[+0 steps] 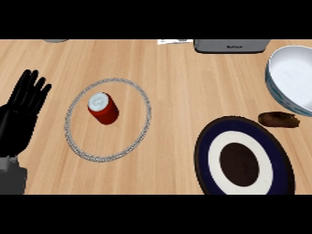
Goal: Pick the bell pepper from the plate and place it in the bowl
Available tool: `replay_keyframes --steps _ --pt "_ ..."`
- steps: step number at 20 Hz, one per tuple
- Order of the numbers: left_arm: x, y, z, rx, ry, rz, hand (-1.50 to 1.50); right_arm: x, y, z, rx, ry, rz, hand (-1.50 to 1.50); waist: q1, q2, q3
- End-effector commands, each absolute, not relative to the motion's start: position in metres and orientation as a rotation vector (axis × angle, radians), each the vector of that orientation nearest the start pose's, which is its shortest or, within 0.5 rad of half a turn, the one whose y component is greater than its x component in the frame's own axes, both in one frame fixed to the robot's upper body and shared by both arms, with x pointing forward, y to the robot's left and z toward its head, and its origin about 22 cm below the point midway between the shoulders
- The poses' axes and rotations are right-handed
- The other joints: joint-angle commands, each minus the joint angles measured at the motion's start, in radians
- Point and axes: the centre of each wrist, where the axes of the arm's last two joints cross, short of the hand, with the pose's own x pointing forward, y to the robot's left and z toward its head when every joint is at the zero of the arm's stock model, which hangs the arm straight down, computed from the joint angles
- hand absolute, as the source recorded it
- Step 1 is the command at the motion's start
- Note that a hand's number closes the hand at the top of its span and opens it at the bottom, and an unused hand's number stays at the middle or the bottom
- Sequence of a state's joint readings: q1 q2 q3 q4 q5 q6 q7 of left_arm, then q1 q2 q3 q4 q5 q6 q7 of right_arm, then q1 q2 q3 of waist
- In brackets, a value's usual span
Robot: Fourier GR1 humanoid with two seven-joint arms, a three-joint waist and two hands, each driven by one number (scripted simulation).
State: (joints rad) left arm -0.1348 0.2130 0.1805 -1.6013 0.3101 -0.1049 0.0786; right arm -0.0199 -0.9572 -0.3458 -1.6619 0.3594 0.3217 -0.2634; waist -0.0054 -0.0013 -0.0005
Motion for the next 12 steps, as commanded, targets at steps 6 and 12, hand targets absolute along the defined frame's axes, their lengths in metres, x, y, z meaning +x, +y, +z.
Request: replay_keyframes --steps 6,12 --pt "0.269 0.277 0.066 -0.101 -1.698 0.065 0.00 0.286 -0.462 0.223 -1.005 -1.534 0.944 1.50 0.025 0.005 0.001" --pt "0.287 0.286 0.062 -0.132 -1.693 0.032 0.00 0.338 -0.465 0.204 -0.970 -1.583 0.817 1.50 0.048 0.014 0.002"
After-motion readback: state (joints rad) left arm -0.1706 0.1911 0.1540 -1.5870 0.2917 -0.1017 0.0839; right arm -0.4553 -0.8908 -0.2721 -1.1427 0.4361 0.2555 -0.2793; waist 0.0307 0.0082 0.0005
